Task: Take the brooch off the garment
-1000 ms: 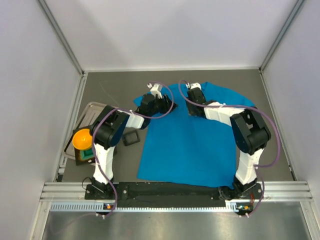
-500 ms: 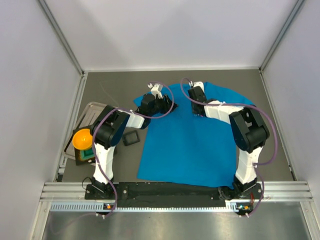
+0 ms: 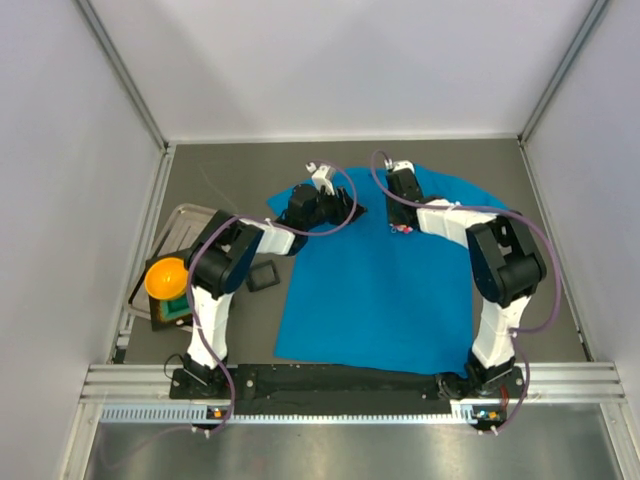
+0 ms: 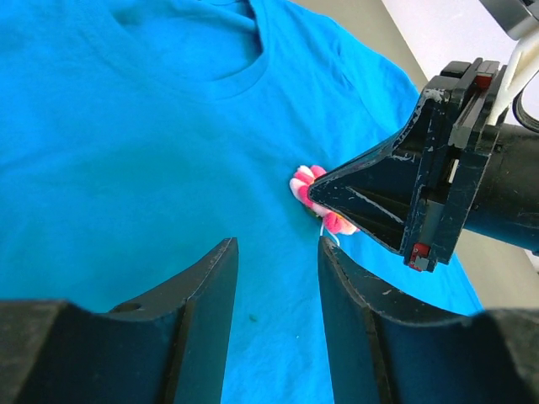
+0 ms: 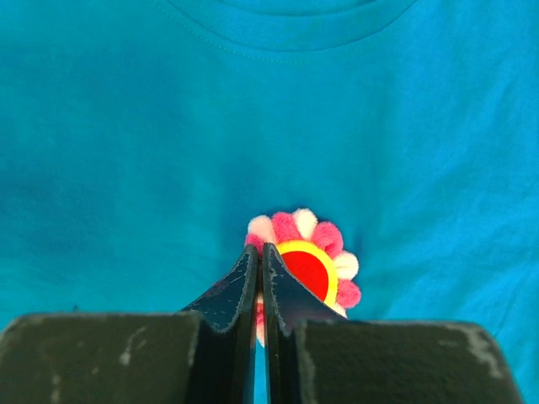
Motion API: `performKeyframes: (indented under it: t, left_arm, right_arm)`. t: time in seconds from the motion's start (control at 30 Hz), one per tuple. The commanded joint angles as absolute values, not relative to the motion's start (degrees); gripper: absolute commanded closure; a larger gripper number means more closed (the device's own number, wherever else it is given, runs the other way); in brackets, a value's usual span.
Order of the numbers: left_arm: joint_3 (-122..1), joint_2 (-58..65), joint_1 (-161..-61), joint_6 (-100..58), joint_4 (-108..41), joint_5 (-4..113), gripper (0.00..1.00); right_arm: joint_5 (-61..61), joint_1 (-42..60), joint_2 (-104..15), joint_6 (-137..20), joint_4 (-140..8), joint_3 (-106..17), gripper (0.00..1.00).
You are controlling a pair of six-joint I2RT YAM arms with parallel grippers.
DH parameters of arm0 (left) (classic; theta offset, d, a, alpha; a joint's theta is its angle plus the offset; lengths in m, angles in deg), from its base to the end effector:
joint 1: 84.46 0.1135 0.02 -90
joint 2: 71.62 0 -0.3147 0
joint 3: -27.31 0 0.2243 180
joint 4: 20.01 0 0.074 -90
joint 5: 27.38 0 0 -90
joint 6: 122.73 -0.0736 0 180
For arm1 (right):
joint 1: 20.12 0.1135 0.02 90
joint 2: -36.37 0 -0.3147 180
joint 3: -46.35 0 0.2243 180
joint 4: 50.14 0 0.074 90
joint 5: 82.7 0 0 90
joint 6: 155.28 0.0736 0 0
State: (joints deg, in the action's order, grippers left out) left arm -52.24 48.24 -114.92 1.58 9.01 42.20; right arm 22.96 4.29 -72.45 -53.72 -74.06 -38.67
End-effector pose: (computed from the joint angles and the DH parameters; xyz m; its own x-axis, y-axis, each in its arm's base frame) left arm 0.4076 -0.2695 0.2133 -0.5734 -0.2756 -0.7715 0.5409 0.5799 -0.6092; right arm 0.3945 0.1572 0.2137 -0.7067 -0.1088 -0.6991 -0.0928 0.9938 -0.0608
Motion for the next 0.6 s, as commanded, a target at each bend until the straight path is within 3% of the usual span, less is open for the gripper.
performKeyframes:
  t: [0.0,0.27,0.57]
  left_arm:
    - [-54.82,49.76,-115.75,0.32,11.14,39.07,0.52]
    - [-58.51,52.83,-117.51,2.95,10.97,34.59,0.57]
    - [-62.65,56.44,-120.14,4.01,8.07,33.00,0.68]
  right_arm:
    - [21.81,3.26,-68.14,-55.52,-75.59,-37.03,1.00]
    - [5.03,-1.48,-68.92,-55.61,-78.13,-39.48,1.00]
    - [-2.79,-4.29,-69.36,-52.54,-78.93,-41.24,1.00]
